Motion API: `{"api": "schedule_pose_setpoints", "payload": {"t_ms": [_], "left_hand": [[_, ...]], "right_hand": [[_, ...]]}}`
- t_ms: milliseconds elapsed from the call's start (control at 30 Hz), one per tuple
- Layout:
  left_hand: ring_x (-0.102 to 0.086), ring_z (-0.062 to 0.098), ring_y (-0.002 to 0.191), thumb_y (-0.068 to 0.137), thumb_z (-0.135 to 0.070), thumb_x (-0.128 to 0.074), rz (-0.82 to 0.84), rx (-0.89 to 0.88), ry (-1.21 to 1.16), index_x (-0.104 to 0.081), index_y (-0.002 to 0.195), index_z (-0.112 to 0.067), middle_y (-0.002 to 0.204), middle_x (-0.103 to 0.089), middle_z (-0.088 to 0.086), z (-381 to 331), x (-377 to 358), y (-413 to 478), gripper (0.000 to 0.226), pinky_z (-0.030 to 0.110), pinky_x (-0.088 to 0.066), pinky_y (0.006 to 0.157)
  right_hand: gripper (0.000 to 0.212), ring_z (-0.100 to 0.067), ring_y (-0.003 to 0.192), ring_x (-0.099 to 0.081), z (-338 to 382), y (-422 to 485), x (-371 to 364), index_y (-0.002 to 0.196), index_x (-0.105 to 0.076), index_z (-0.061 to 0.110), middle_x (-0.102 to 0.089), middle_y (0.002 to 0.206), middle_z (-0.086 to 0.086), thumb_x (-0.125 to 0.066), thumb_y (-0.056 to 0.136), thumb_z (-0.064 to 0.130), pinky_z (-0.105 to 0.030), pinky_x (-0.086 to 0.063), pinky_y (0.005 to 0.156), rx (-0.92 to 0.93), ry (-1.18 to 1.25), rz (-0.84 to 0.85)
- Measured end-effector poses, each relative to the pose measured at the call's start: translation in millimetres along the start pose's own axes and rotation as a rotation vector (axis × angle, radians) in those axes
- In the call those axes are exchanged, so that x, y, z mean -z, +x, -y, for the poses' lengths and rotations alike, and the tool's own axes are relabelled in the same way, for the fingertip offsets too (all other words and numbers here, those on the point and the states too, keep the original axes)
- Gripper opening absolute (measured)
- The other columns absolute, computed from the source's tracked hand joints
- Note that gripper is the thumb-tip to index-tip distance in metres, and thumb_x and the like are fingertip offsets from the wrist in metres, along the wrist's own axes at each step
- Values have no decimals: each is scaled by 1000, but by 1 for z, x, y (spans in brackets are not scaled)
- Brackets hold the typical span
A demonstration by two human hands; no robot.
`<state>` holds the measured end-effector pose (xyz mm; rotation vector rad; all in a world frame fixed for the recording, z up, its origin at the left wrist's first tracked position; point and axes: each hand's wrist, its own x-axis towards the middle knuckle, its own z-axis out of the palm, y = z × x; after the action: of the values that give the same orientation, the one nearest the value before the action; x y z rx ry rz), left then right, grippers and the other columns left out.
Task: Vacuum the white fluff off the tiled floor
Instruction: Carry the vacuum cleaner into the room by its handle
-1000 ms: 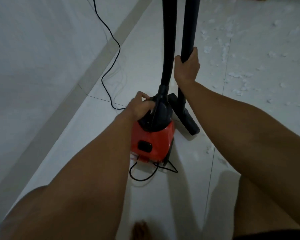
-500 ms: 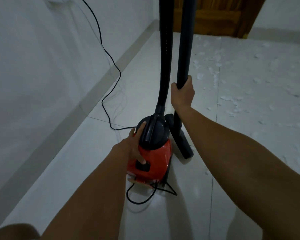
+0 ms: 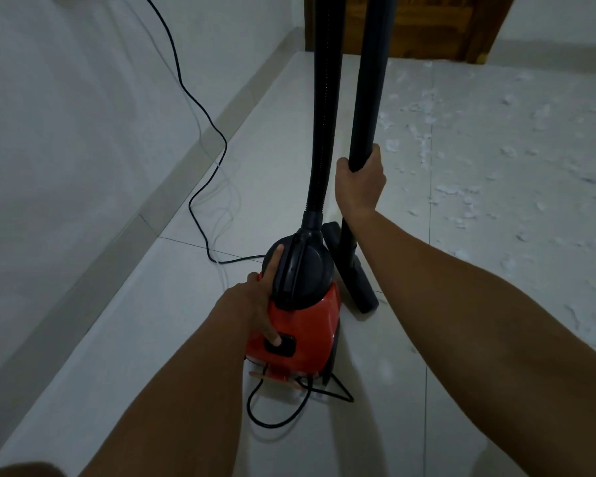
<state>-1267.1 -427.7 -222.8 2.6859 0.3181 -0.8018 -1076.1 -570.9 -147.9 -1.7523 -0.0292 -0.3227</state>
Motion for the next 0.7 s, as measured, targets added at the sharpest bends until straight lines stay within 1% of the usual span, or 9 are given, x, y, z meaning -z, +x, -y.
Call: {"api": "schedule_pose_setpoints", "payload": {"t_ms": [100,267,400,467,533,600,633,667,700], "left_hand": [[-53,46,134,54,-33,-102,-40,3,0,54,128,-59,157,-32,16,-1,-3,-1,175,59,-51,104],[-54,45,133,56,-33,-102,-35,13,10,53,133,-56,159,-29,15,-3,-5,0,174,58,-51,104],[-43,47,143,54,-31,-102,33,29,-34,57,116,-64,163,-18,14,-3,1,3,174,63,-49,107],[-34,47,149,50,-36,-103,84,26,-57,56,119,-65,165,-12,13,0,4,6,176,65,-46,110],[-25,45,154,48,-39,-101,127,28,-89,46,138,-60,169,-1,14,-1,22,6,173,63,-41,114],[-22,42,155,58,-37,-96,103,13,-131,18,159,-48,171,8,18,-5,66,10,152,53,-39,118],[-23,40,155,60,-41,-92,48,0,-162,4,162,-45,171,6,19,-12,96,13,140,50,-37,119],[-23,38,156,56,-49,-89,-27,-23,-198,-2,163,-44,172,2,19,-23,133,15,138,50,-35,121],[-21,36,157,51,-58,-87,-89,-67,-241,0,164,-44,173,0,16,-40,173,16,143,51,-30,124]], "right_hand": [[23,-1,67,-57,-2,4,-5,110,-55,9,-57,78,11,-57,87,11,-13,-49,60,22,-22,-7],[20,-5,64,-56,-3,9,-10,106,-55,7,-55,74,10,-57,87,11,-21,-53,62,34,-20,-18],[23,-5,67,-58,-3,14,-8,110,-55,8,-57,77,10,-56,88,10,-19,-54,63,33,0,-1],[22,-11,69,-60,-2,20,-5,109,-54,9,-58,79,6,-56,87,11,-24,-56,64,23,8,3],[21,-14,70,-61,0,25,0,108,-54,10,-60,82,2,-56,87,11,-23,-55,62,14,17,14],[21,-12,71,-60,6,29,6,110,-54,11,-61,84,2,-56,88,10,-17,-52,61,9,7,30],[21,-12,71,-60,8,30,8,109,-54,12,-61,83,2,-56,89,10,-18,-52,61,3,0,42],[19,-13,69,-60,9,31,9,108,-53,13,-61,82,1,-56,89,10,-21,-53,60,-1,-3,55],[18,-13,66,-59,12,33,9,106,-53,14,-60,79,0,-56,89,10,-25,-53,58,-3,-7,66]]}}
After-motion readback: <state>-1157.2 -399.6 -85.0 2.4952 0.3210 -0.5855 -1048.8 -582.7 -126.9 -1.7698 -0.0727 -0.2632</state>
